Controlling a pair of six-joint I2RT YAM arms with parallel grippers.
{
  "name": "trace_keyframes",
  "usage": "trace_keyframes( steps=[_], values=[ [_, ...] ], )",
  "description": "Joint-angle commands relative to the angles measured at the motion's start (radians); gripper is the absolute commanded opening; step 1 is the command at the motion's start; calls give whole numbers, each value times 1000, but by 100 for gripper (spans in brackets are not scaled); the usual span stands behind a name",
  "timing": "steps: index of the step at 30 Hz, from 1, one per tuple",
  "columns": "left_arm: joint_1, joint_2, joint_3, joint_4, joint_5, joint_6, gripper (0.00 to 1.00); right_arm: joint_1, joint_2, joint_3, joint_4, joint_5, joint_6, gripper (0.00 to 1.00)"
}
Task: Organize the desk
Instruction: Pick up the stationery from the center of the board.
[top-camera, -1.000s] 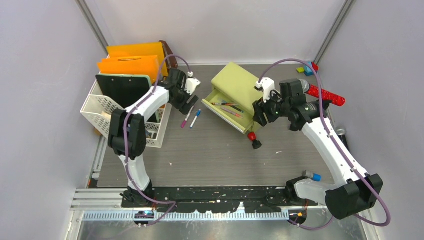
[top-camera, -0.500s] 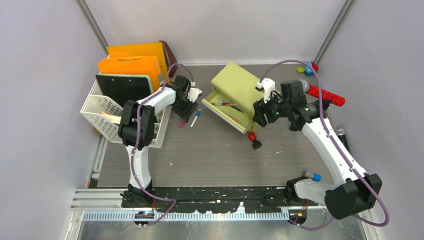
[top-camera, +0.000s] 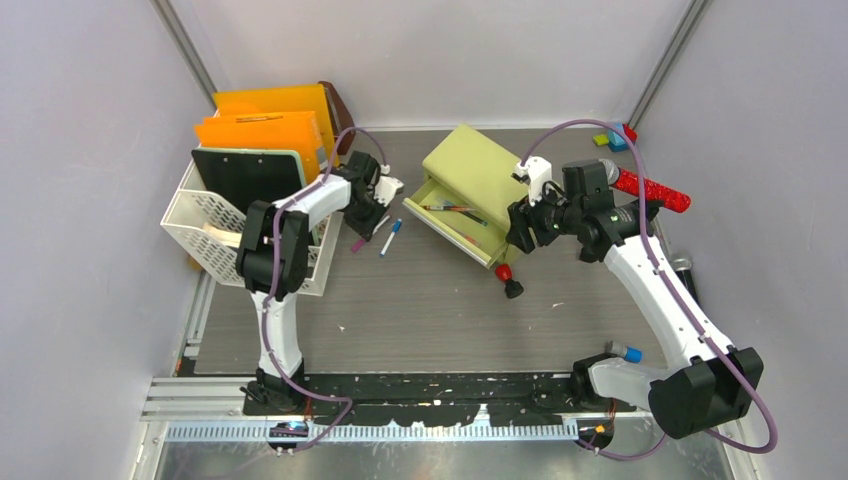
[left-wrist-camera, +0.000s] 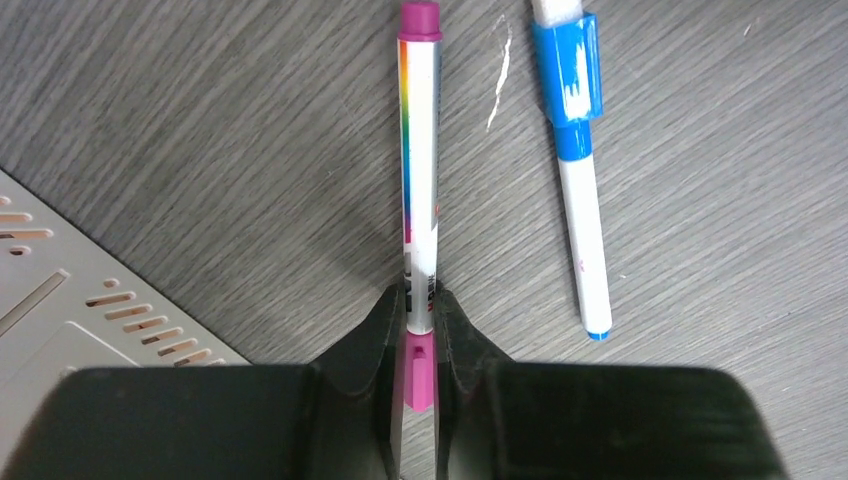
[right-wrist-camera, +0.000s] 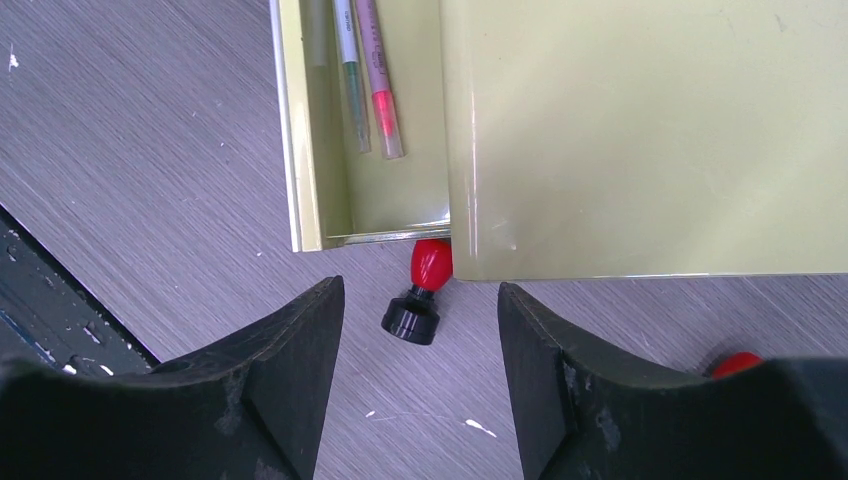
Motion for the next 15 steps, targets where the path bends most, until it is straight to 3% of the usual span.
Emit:
trace_keyframes(
  steps=[1,5,9,15],
  values=[
    [1,-105,-39,-32,-24,8,6,-7,-23,-2,33,-21,4,64],
    [1,-239,-99,-22,-30,-28,0,-9,-25,-3,33,-20,4,64],
    [1,-384,-146,7,-60,-56,0,-11,-28,-4,34,-22,1,64],
    [-53,-513,-82,6,-31,11,0,-13,-31,1,34,-22,2,63]
  ],
)
